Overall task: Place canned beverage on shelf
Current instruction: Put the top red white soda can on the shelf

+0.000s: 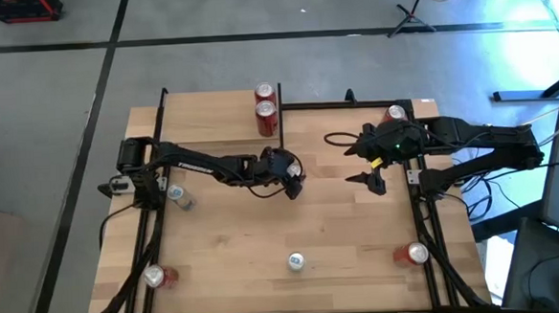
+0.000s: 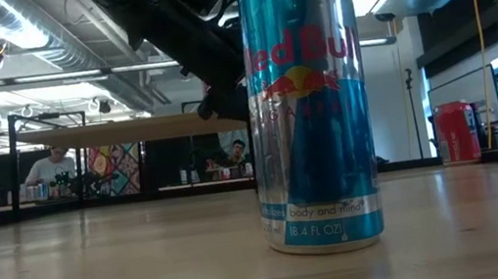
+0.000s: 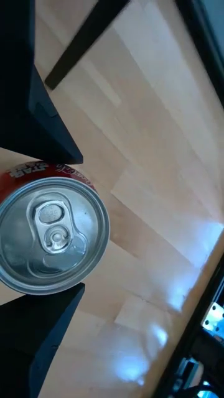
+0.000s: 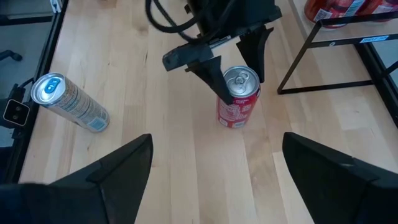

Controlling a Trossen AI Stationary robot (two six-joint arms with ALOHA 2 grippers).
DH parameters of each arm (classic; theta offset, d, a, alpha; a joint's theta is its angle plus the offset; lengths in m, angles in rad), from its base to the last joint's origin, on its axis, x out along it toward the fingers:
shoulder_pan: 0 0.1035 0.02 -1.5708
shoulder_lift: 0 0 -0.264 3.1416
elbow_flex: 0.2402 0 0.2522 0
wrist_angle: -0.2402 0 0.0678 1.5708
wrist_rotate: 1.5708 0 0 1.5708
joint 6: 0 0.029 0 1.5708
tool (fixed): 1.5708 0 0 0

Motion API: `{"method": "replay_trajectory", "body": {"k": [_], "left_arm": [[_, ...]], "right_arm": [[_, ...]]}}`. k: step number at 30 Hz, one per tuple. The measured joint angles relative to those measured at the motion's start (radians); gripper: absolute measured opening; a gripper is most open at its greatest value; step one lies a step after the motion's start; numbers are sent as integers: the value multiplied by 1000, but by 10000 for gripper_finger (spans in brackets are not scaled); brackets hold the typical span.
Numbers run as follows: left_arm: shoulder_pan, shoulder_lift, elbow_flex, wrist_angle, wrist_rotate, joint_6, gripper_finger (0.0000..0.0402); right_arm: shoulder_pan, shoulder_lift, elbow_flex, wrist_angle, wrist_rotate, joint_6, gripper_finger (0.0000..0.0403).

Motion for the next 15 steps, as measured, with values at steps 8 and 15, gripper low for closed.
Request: {"method": "replay_trajectory", "body": {"k": [8, 15], "left_arm": [[-11, 1, -2, -2, -21, 39, 300], [-13, 1, -2, -5, -72, -61, 265]], "right_arm": [[0, 0, 0, 4, 0, 0, 347], [0, 0, 0, 3, 0, 0, 347]]}}
